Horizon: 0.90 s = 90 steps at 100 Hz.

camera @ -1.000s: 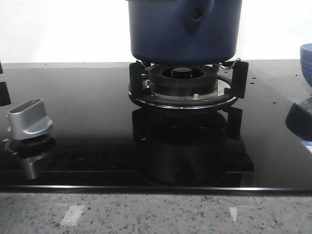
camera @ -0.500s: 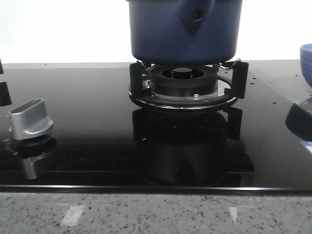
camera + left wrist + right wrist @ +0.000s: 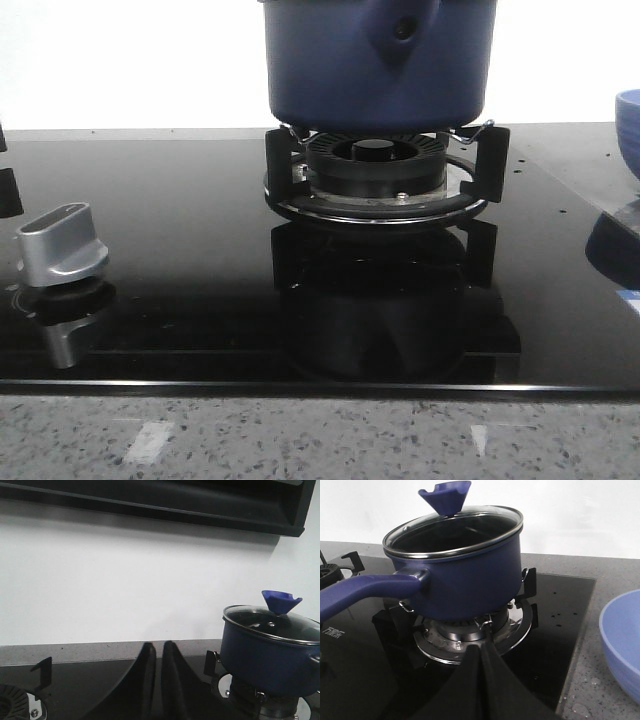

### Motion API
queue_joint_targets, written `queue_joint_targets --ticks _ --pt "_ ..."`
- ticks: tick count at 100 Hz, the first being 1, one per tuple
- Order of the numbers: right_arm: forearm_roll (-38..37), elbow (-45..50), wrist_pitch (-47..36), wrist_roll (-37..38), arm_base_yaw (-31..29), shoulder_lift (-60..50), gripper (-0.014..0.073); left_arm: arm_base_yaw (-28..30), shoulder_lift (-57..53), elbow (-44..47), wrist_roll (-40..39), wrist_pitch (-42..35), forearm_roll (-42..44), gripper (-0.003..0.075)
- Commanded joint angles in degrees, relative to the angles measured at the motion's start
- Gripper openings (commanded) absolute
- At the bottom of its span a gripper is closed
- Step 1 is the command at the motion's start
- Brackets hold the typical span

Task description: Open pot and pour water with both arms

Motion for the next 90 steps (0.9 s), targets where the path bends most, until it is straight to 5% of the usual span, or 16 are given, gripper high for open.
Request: queue_joint_targets --ticks 1,76,84,90 --pt "2.82 -1.48 -0.42 -0.77 0.04 0.11 -0.0067 0.14 0.50 -1.61 0.13 0.76 -1.19 -0.0020" --pt "2.82 -1.48 -0.42 -0.77 0.04 0.11 -0.0067 0.14 0.50 -1.30 0.13 -0.45 -1.19 -0.0020" --pt "2.82 -1.48 -0.42 -0.77 0.04 0.11 -0.0067 0.14 0.63 -0.92 -0.92 -0.34 3.16 -0.0020" --pt "2.82 -1.48 -0.42 -0.77 0.04 0.11 -0.0067 0.14 1.02 -0.92 -9.43 -1.25 10.16 -0.0020"
